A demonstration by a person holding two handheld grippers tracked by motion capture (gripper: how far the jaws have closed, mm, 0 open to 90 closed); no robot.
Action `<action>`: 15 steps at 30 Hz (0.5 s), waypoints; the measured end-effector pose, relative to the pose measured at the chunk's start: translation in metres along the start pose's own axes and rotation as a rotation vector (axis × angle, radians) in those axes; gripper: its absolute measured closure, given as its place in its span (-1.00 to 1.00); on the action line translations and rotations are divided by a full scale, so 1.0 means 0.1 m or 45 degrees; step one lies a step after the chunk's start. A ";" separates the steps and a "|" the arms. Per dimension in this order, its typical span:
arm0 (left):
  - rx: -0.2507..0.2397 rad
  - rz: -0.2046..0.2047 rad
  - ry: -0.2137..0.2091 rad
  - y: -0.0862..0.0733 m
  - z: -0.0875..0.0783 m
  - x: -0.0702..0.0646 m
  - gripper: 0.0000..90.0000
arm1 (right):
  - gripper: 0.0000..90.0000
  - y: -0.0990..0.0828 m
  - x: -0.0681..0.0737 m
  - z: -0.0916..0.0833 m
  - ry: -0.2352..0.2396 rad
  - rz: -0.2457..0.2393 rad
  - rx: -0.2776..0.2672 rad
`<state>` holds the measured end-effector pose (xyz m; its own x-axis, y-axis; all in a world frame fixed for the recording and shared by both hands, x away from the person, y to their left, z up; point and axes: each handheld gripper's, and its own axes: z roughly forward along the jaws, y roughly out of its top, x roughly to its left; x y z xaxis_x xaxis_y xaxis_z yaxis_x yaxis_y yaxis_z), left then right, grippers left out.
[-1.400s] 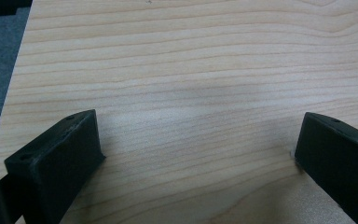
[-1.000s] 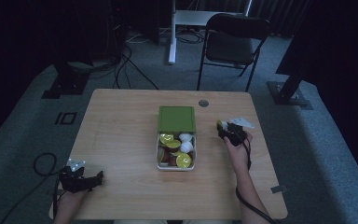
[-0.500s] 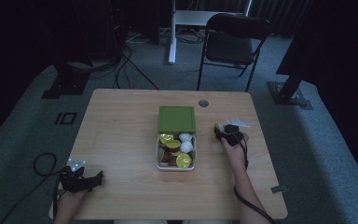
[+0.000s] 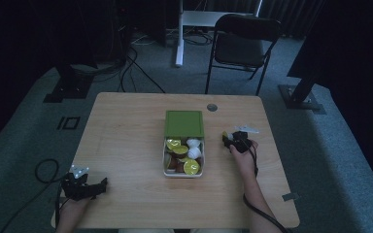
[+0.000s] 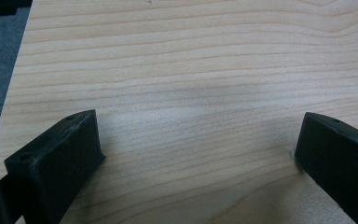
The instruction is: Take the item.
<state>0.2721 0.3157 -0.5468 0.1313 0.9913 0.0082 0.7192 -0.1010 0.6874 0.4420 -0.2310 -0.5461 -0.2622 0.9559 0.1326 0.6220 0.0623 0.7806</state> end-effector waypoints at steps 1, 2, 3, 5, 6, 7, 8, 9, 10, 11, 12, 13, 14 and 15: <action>0.000 0.000 0.000 0.00 0.00 0.00 -0.99 | 0.23 0.00 0.00 0.00 0.001 0.006 -0.002; 0.000 0.000 0.000 0.00 0.00 0.00 -0.99 | 0.23 0.00 0.00 0.00 0.001 0.006 -0.002; 0.000 0.000 0.000 0.00 0.00 0.00 -0.99 | 0.23 0.00 0.00 0.00 -0.004 -0.002 -0.001; 0.000 0.000 0.000 0.00 0.00 0.00 -0.99 | 0.23 0.01 0.00 0.00 -0.011 -0.011 0.002; 0.000 0.000 0.000 0.00 0.00 0.00 -0.99 | 0.22 0.01 -0.01 0.00 -0.010 -0.009 0.001; 0.000 0.000 0.000 0.00 0.00 0.00 -0.99 | 0.21 0.01 -0.01 0.01 -0.006 -0.009 0.000; 0.000 0.000 0.000 0.00 0.00 0.00 -0.99 | 0.19 0.01 -0.02 0.01 0.004 -0.005 0.003; 0.000 0.000 0.000 0.00 0.00 0.00 -0.99 | 0.15 0.01 -0.02 0.02 0.007 -0.006 0.003; 0.000 0.000 0.000 0.00 0.00 0.00 -0.99 | 0.09 0.02 -0.02 0.02 0.014 -0.013 0.004; 0.000 0.000 0.000 0.00 0.00 0.00 -0.99 | 0.04 0.02 -0.03 0.02 0.010 -0.018 0.000; 0.000 0.000 0.000 0.00 0.00 0.00 -0.99 | 0.01 0.03 -0.03 0.01 0.008 -0.018 -0.003; 0.000 0.000 0.000 0.00 0.00 0.00 -0.99 | -0.02 0.04 -0.03 0.01 0.012 -0.014 -0.003; 0.000 -0.001 0.000 0.00 0.00 0.00 -0.99 | -0.06 0.05 -0.03 -0.01 0.004 -0.017 -0.004; 0.000 0.000 0.000 0.00 0.00 0.00 -0.99 | -0.09 0.06 -0.04 -0.02 -0.012 -0.025 -0.010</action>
<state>0.2721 0.3157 -0.5467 0.1311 0.9913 0.0083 0.7193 -0.1008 0.6874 0.4449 -0.2352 -0.5406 -0.2674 0.9571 0.1115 0.6108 0.0789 0.7878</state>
